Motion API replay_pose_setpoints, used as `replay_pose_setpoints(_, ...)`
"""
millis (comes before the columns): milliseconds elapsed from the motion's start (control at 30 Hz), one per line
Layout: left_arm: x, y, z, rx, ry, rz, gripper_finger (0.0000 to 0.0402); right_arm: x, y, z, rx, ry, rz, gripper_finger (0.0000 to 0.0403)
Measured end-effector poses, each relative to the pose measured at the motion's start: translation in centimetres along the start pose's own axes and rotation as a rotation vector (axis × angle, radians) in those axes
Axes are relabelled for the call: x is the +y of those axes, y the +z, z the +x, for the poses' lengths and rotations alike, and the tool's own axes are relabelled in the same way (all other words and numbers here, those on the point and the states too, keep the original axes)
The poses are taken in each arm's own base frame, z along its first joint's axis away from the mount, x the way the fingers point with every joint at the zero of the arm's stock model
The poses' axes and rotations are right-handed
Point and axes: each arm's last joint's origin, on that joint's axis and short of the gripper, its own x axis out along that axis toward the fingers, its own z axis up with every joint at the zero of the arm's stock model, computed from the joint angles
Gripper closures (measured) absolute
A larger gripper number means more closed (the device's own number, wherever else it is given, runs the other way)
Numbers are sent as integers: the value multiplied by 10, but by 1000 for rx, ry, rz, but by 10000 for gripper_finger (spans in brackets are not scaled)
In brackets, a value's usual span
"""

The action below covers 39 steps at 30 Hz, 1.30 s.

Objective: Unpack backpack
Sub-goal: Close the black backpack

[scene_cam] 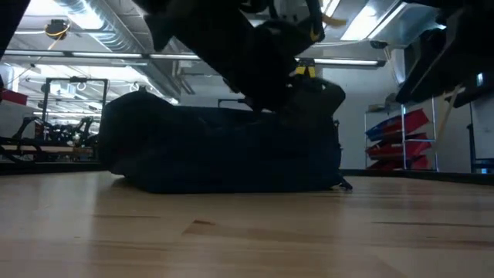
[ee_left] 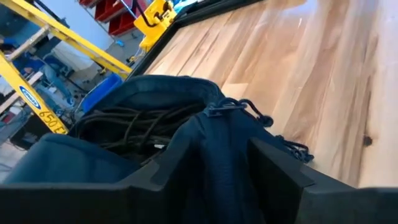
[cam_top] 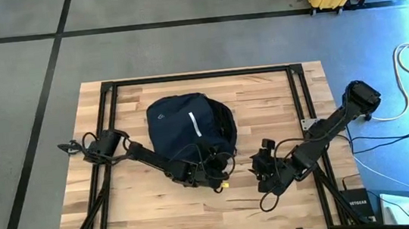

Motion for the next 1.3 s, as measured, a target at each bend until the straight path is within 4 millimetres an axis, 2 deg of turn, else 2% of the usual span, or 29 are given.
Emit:
replay_pose_setpoints(167, -5, 1, -8, -12, 10, -1, 289, 0, 0, 0, 1, 1, -36, 207)
replay_pose_setpoints(333, -18, 8, -34, -58, 34, 17, 375, 0, 0, 0, -5, -3, -46, 208)
replay_pose_setpoints(400, -23, 8, -45, -73, 30, -12, 391, 0, 1, 0, -10, 1, -41, 211)
replay_pose_setpoints(567, -35, 6, -72, -113, 27, -101, 398, 8, 9, -1, -75, 76, -8, 231)
replay_pose_setpoints(767, -47, 3, -104, -152, -22, -108, 400, 24, 28, 0, -257, 193, 6, 244)
replay_pose_setpoints(967, -57, -3, -136, -195, -22, -105, 400, 40, 22, 21, -252, 200, -68, 244)
replay_pose_setpoints(1100, -61, -6, -152, -213, -51, -105, 401, 51, 23, 32, -289, 232, -38, 244)
replay_pose_setpoints(1300, -62, -21, -163, -182, -78, -164, 401, 70, 29, 48, -346, 265, -17, 244)
